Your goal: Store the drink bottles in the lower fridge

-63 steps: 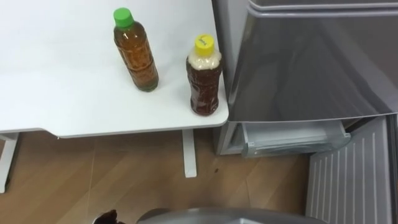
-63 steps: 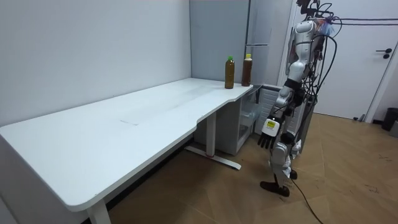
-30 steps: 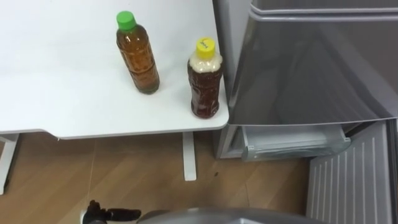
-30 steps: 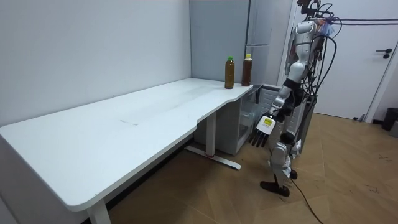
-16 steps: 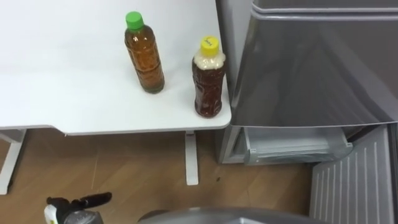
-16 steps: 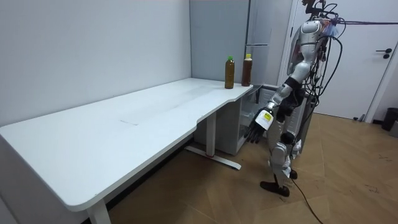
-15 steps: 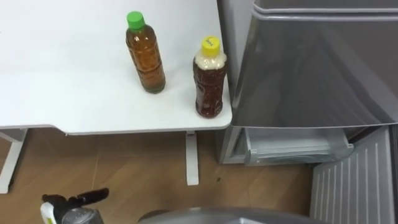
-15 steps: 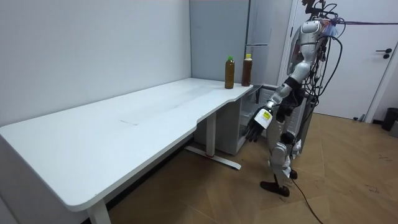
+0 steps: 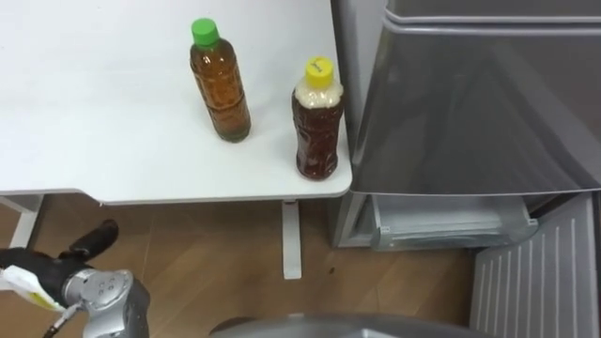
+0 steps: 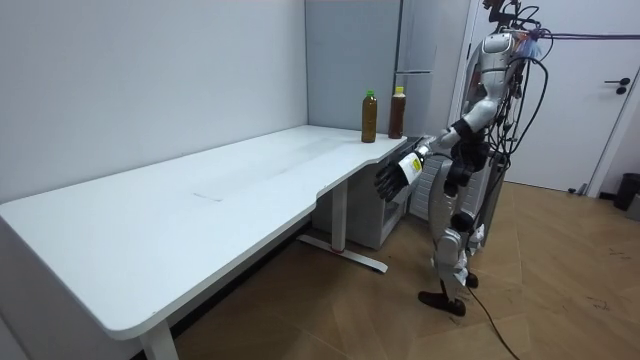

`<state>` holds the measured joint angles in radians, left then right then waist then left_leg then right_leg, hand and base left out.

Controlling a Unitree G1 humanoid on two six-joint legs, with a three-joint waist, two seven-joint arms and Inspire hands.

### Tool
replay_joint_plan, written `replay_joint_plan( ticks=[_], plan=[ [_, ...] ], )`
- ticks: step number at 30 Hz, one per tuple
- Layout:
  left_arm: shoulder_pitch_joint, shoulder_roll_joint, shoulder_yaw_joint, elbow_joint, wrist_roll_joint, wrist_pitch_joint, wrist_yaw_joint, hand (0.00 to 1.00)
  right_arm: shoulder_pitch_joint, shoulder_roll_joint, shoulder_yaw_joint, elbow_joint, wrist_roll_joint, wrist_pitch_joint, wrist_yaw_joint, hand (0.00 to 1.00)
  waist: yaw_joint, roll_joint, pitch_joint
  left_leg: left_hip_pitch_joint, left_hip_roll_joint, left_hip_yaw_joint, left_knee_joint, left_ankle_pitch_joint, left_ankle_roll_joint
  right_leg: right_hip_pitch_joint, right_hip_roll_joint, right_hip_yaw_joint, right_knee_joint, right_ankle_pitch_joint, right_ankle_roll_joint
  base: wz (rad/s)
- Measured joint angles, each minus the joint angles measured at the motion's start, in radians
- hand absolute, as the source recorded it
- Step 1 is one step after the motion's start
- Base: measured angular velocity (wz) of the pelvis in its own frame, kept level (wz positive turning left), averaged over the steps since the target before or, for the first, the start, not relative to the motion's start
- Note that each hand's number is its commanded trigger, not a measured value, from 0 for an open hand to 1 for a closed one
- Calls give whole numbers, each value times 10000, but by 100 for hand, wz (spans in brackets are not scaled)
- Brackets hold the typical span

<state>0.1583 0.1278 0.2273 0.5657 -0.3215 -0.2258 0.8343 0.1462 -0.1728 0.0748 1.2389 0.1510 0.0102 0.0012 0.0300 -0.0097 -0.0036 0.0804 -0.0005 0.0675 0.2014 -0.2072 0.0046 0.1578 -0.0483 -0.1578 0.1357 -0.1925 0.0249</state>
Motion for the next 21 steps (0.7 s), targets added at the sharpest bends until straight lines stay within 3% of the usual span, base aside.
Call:
replay_joint_plan(
  ticks=[7,9,12,14,21],
  plan=[
    [-18,49,-143,-517,483,-62,926,0,176,43,0,-375,41,-136,23,0,29,-16,9,-56,6,-82,45,-7,-10,-19,6,-93,15,1,-2,3],
    [-26,96,-72,-1879,566,-160,1125,0,164,44,-5,-374,-9,-136,142,0,61,-64,8,-103,4,-147,90,-6,-12,-31,12,-112,15,3,-4,6],
    [-203,317,-84,-2811,1320,-604,1225,0,136,-5,-4,-368,-20,-192,216,0,49,-14,16,-69,-10,-141,67,-4,-9,5,4,-93,6,3,-4,0],
    [-338,457,-34,-3716,2081,-632,1115,0,181,-11,-77,-361,20,-289,278,0,18,14,18,-66,-10,-130,42,-3,-10,7,4,-88,1,3,-5,0],
    [-346,452,-443,-5992,2465,-566,-67,0,219,3,-105,-348,362,-336,448,0,-90,1,33,-78,-9,-140,6,-4,-9,-16,3,-102,3,4,-4,0]
  ],
)
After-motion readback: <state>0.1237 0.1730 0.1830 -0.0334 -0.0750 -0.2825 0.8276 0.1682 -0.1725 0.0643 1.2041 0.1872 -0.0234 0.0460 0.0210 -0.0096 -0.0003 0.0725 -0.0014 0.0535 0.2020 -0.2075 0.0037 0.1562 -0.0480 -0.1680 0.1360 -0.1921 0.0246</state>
